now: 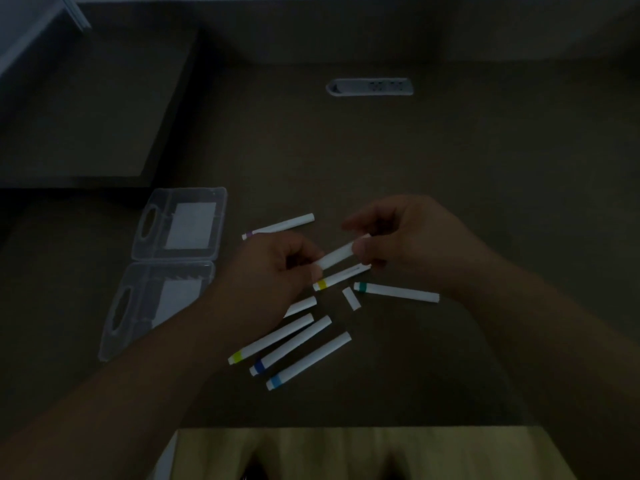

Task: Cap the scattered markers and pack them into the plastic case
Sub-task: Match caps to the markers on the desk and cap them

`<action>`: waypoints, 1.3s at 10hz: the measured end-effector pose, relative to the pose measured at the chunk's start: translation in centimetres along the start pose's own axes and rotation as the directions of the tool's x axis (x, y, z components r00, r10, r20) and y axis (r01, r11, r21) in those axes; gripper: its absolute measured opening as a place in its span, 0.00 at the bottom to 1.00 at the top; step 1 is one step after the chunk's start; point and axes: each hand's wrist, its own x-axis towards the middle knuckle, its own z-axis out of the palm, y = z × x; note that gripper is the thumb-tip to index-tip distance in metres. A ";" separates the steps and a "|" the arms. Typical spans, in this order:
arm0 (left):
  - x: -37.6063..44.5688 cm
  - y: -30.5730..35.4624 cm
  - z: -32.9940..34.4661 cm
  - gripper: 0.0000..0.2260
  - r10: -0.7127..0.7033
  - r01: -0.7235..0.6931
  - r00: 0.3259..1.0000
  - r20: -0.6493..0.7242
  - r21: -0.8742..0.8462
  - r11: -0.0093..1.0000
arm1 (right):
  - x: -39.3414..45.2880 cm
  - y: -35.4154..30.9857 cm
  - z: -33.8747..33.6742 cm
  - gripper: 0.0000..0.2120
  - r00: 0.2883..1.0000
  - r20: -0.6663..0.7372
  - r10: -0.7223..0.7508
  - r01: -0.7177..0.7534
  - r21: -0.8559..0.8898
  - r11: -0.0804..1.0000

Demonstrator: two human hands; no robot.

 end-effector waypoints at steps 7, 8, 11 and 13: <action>-0.3 -6.2 -1.4 0.09 -0.104 0.137 0.990 -0.090 0.570 0.810 | -1.8 3.7 5.7 0.14 0.990 -0.076 0.118 -0.140 -0.492 0.859; -0.3 -6.3 -1.5 0.10 -0.112 0.138 0.990 -0.080 0.574 0.808 | -1.1 2.4 5.6 0.15 0.974 0.013 0.228 -0.170 -0.625 0.762; -0.7 -6.5 -1.5 0.09 -0.149 0.172 0.985 -0.085 0.523 0.835 | -0.3 2.0 6.2 0.19 0.930 0.062 0.363 -0.231 -0.668 0.708; -1.6 -7.3 -3.7 0.11 -0.162 0.241 0.965 -0.208 0.447 0.862 | -2.0 5.3 7.7 0.04 0.970 -0.222 -0.095 -0.057 -0.590 0.806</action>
